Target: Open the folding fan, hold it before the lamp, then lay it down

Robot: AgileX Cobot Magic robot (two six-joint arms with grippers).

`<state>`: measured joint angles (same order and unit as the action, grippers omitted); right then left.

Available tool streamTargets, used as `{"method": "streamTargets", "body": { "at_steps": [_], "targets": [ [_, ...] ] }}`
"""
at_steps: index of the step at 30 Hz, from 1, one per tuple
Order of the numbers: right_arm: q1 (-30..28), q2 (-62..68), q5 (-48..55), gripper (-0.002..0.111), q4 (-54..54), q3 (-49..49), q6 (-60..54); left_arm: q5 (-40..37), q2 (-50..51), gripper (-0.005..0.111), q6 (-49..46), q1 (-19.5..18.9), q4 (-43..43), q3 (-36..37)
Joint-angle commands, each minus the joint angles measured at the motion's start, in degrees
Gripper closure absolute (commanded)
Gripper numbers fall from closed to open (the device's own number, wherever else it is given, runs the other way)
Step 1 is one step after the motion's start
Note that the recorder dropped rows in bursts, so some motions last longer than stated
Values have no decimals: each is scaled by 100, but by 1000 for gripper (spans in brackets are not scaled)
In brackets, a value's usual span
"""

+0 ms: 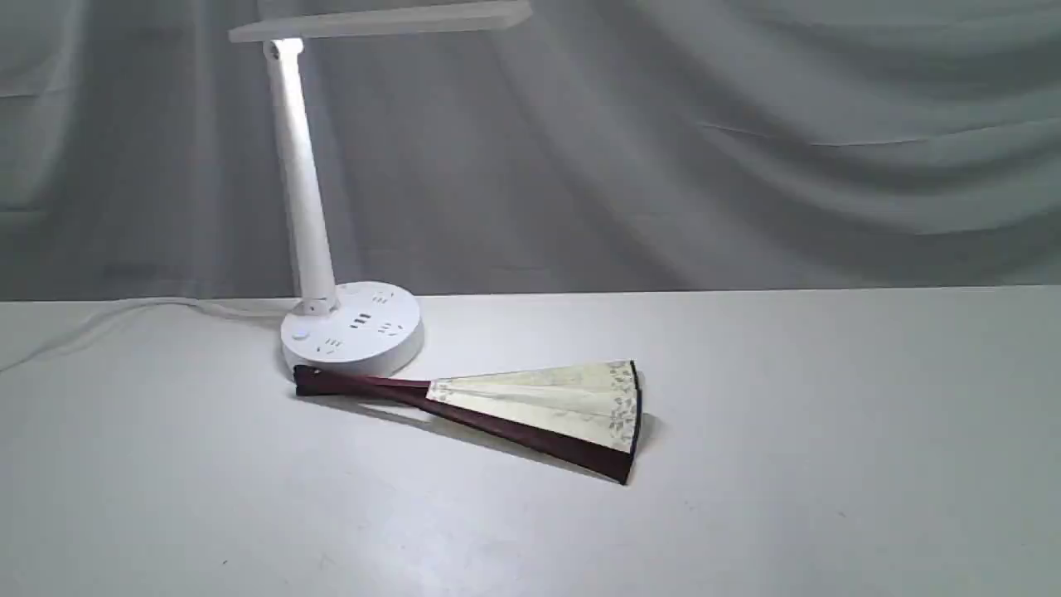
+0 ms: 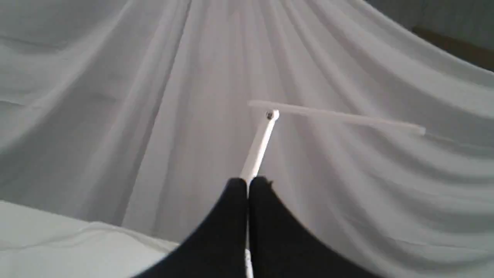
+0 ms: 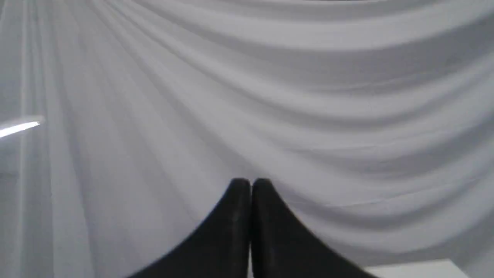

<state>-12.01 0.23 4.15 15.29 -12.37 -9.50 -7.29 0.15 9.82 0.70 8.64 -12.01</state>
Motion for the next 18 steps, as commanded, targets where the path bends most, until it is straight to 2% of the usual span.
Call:
{"method": "streamTargets", "body": {
  "at_steps": [1, 5, 12, 18],
  "targets": [
    [16, -23, 195, 108, 35, -486, 12, -394, -15, 107, 82, -11, 58, -523],
    [16, 444, 604, 108, 35, -1096, 12, -1096, 422, 107, 45, -11, 58, -1208],
    [16, 1782, 1570, 108, -211, -2304, -411, -2039, 2004, 107, 1, -11, -796, -2291],
    [16, 2901, 1706, 108, -380, -3049, -411, -1868, 3225, 107, 1, -11, -948, -2560]
  ]
}}
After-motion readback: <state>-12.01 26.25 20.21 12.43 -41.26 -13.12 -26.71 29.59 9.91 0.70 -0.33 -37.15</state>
